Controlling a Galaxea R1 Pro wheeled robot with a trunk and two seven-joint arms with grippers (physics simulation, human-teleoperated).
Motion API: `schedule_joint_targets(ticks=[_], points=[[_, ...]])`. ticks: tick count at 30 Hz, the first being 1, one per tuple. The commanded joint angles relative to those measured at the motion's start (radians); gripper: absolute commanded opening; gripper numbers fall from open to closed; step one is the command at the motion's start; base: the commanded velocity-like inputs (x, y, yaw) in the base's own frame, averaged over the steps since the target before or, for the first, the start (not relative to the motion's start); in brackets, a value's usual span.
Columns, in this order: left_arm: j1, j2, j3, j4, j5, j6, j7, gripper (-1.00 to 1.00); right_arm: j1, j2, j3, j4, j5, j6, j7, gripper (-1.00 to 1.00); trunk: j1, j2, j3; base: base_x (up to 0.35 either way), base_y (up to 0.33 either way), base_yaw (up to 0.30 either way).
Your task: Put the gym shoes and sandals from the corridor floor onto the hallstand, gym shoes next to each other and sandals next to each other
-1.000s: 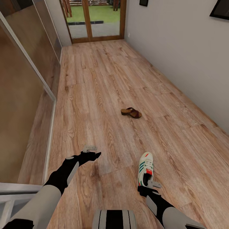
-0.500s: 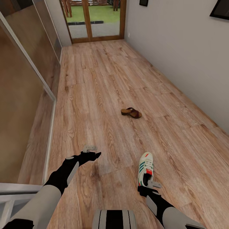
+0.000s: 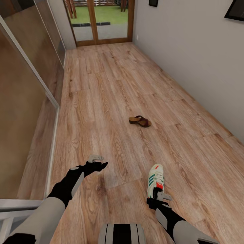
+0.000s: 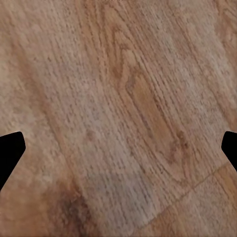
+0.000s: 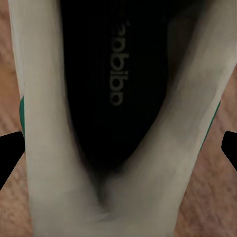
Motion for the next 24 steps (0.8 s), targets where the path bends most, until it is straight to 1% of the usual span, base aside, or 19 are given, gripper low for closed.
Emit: schedule_joint_targets(ticks=[1,2,24], points=[[0.000,0.000,-0.001,-0.001,0.010,0.008,0.000,1.00,0.000,0.001,-0.004,-0.001,-0.002,0.000,-0.002,1.00,0.000,0.000,-0.001,0.004,0.000,0.000],[0.000,0.000,-0.001,-0.001,0.010,0.008,0.000,1.00,0.000,0.001,-0.004,-0.001,-0.002,0.000,-0.002,-1.00,0.000,0.000,-0.001,0.003,0.000,0.000],[0.000,0.000,-0.001,-0.002,0.010,0.009,0.000,1.00,0.000,0.001,-0.004,-0.001,-0.002,0.002,-0.002,-1.00,0.000,0.000,-0.001,0.000,0.000,0.000]])
